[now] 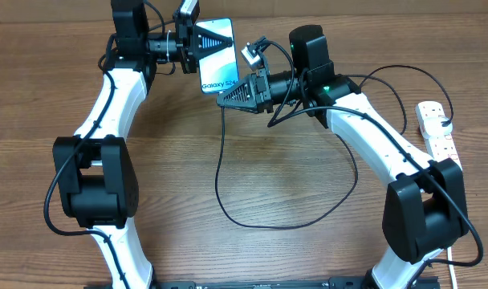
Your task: Plug charger to phone and switch on socket
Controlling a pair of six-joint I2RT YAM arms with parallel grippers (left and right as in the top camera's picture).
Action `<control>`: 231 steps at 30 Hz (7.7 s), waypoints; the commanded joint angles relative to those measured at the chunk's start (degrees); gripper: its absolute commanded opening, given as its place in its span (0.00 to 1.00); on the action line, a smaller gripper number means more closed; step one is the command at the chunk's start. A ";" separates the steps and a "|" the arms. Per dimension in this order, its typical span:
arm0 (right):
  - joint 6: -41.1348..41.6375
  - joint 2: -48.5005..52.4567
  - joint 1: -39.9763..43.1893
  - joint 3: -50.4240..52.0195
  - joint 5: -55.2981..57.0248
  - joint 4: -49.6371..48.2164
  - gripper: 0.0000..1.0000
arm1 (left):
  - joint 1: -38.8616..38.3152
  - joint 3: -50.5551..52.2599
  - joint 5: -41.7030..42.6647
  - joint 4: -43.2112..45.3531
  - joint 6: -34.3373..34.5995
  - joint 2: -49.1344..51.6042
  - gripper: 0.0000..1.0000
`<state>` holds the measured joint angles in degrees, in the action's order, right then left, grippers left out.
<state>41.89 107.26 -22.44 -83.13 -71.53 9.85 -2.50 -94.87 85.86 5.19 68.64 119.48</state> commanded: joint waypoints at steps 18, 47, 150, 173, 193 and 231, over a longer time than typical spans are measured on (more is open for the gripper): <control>0.11 -0.79 2.67 -0.83 8.15 -2.34 0.04 | -3.74 -0.44 4.83 -1.99 -0.96 -1.11 0.04; 1.38 -0.79 2.69 -0.83 8.26 -4.02 0.55 | -2.93 -0.42 4.79 -1.97 -0.44 -1.11 0.04; -29.46 -15.85 7.21 6.05 10.88 34.82 0.51 | 0.35 -0.42 3.17 -3.67 -2.58 -1.09 0.04; 4.42 -14.91 -1.97 20.83 15.45 -21.51 0.43 | -0.48 -0.44 3.98 -3.67 -2.16 -1.09 0.04; 5.29 -13.86 -2.64 20.83 19.89 -23.91 0.34 | -0.63 -0.44 4.28 -3.21 -2.19 -1.09 0.04; 6.60 -13.57 -5.07 20.83 21.81 -22.62 0.04 | -2.03 -0.44 4.66 -0.17 -2.27 -1.09 0.04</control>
<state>48.42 93.47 -27.51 -62.43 -51.27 -12.03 -3.79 -94.94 89.19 4.51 66.32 119.48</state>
